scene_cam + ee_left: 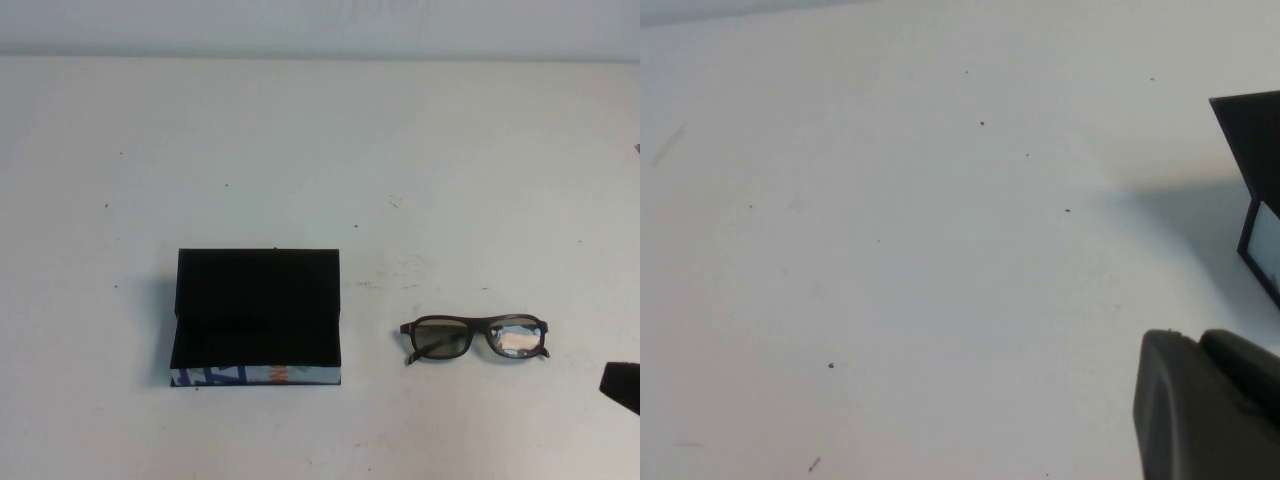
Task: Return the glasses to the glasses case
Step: Pick up the glasses from the table
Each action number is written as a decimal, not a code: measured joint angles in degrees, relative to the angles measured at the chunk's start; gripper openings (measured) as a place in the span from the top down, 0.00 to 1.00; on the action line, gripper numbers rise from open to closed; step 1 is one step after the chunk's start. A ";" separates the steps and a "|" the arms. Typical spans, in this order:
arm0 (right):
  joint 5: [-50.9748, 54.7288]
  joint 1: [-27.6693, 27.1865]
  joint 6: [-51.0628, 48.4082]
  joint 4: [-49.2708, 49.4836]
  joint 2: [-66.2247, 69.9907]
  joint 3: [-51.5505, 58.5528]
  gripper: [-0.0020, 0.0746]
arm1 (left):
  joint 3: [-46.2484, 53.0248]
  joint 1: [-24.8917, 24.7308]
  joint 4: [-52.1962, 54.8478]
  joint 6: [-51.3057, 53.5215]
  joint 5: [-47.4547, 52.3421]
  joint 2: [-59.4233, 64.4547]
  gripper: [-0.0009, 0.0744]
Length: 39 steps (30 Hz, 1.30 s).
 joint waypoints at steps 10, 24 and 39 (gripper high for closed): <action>8.08 0.31 -6.28 -8.53 21.47 -14.38 0.99 | 0.00 0.00 0.00 0.00 0.00 0.00 0.99; 13.20 21.56 -20.31 -30.02 43.23 -33.46 0.99 | 0.00 0.00 0.00 0.00 0.00 -0.04 0.99; 16.17 22.24 -45.11 -40.18 61.85 -45.67 0.64 | 0.00 0.00 0.00 0.00 0.00 -0.13 0.99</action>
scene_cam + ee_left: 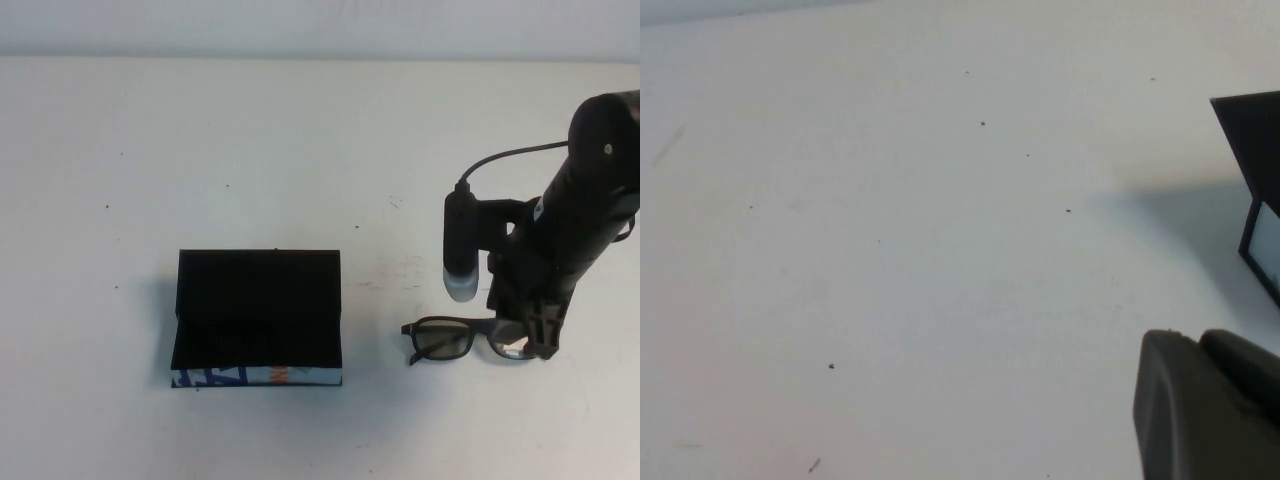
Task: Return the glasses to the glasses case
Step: Pick up the glasses from the table
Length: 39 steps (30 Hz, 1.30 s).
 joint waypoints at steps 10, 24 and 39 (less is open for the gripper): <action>-4.31 0.00 -5.61 -1.38 5.03 -0.60 0.48 | 0.00 0.00 0.00 0.00 0.00 0.00 0.99; -7.44 0.00 -6.01 -1.47 8.83 -0.77 0.47 | 0.00 0.00 0.00 0.00 0.00 0.00 0.99; -8.74 0.00 -6.15 -2.70 10.33 -0.86 0.47 | 0.00 0.00 0.00 0.00 0.00 0.00 0.99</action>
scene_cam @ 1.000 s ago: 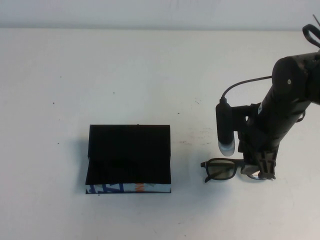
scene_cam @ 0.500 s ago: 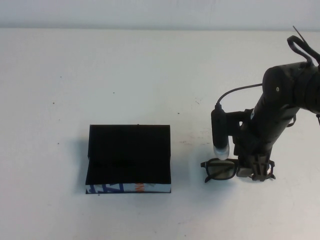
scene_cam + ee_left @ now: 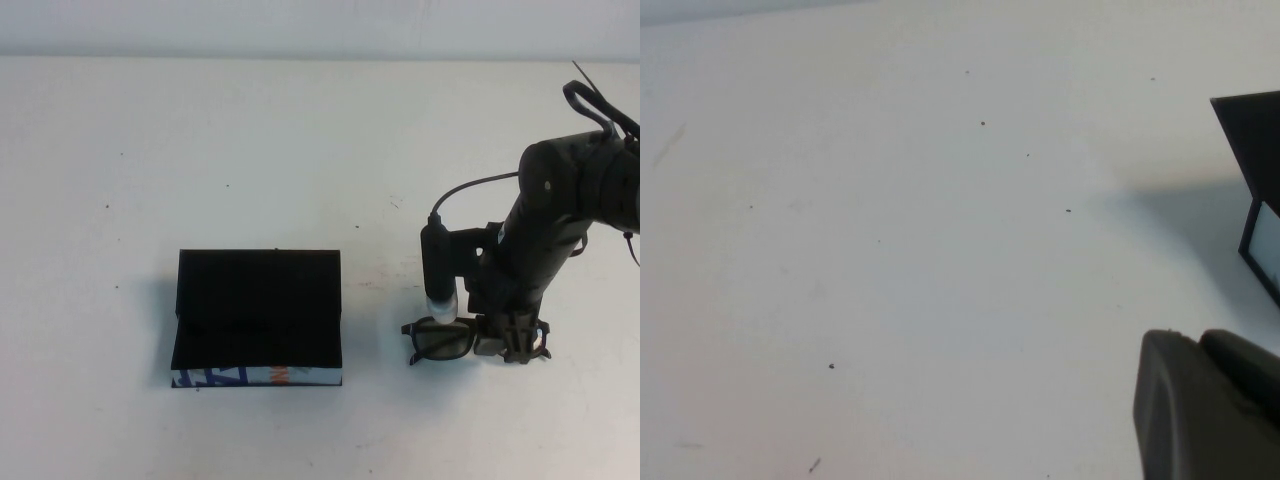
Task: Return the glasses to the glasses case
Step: Pick up the glasses from the table
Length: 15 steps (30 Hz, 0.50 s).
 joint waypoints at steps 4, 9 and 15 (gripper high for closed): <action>-0.05 0.00 0.00 -0.05 0.00 0.00 0.48 | 0.00 0.00 0.00 0.00 0.00 0.00 0.99; -0.05 0.00 0.00 0.17 0.00 0.00 0.49 | 0.00 0.00 0.00 0.00 0.00 0.00 0.99; -0.05 0.00 0.00 0.66 0.00 0.00 0.50 | 0.00 0.00 0.00 0.00 0.00 0.00 0.99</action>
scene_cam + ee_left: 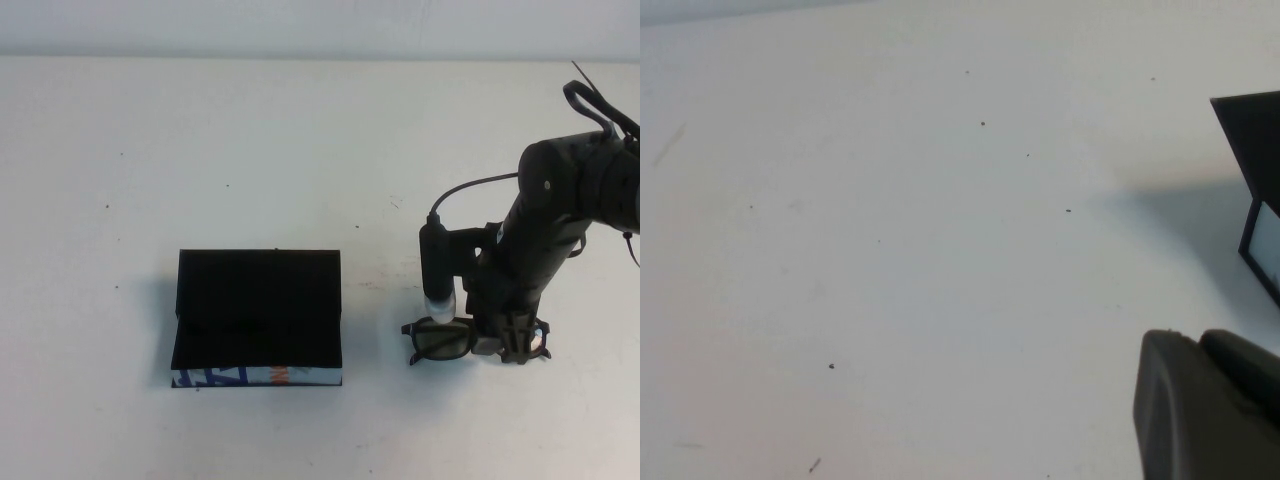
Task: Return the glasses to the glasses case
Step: Pick up the glasses from the table
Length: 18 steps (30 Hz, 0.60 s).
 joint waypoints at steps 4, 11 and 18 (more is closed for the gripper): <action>0.00 0.00 0.00 0.00 0.00 0.00 0.50 | 0.00 0.00 0.00 0.00 0.00 0.00 0.99; 0.77 0.00 0.00 0.14 0.00 0.00 0.50 | 0.00 0.00 0.00 0.00 0.00 0.00 0.99; 0.90 0.00 0.00 0.14 0.25 0.00 0.51 | 0.00 0.00 0.00 0.00 0.00 0.00 0.99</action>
